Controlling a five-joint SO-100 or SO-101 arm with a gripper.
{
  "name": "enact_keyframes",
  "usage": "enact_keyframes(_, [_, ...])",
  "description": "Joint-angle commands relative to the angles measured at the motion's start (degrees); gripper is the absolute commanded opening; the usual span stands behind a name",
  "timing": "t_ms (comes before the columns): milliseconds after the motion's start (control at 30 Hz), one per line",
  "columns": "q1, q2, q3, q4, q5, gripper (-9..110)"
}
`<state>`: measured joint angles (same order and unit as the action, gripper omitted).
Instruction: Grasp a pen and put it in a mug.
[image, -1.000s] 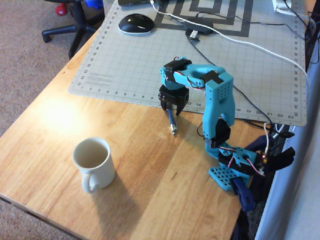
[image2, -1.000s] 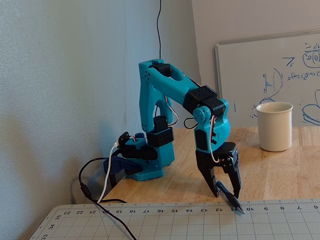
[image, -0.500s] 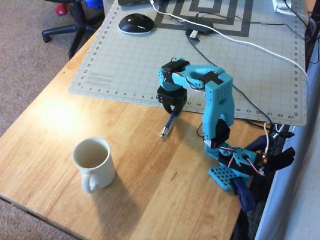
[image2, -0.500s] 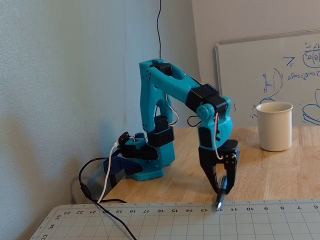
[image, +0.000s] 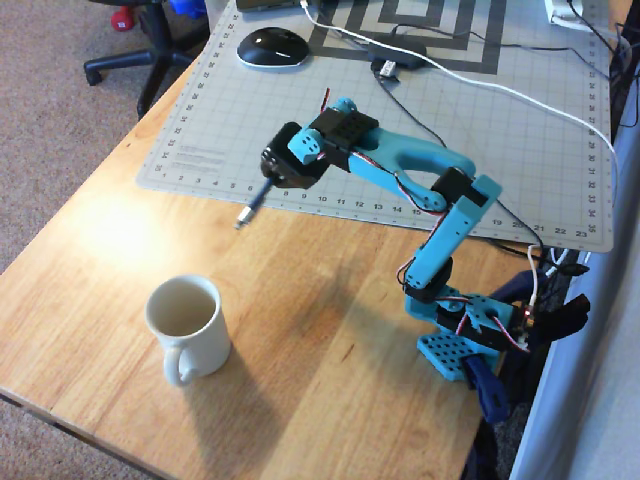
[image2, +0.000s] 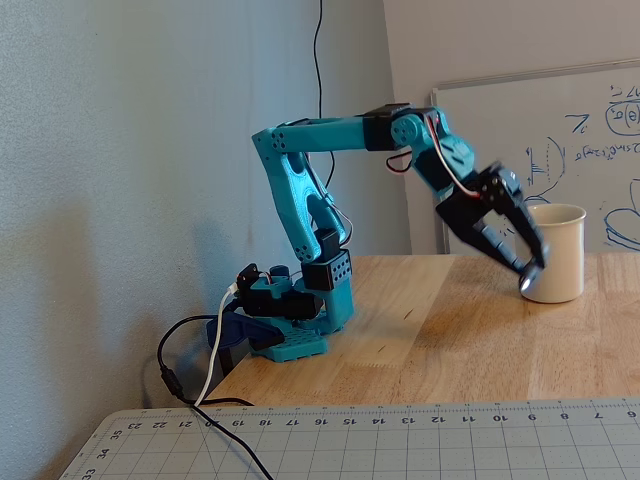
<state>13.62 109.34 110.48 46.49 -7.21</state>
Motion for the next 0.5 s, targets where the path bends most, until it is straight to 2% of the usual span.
enact_keyframes(0, [-6.2,8.0,-4.0,-10.6,21.8,3])
enact_keyframes(233, [-16.3,11.7,-0.5,-27.6,51.9,3])
enact_keyframes(467, [-24.5,13.0,6.2,-42.1,73.4,3])
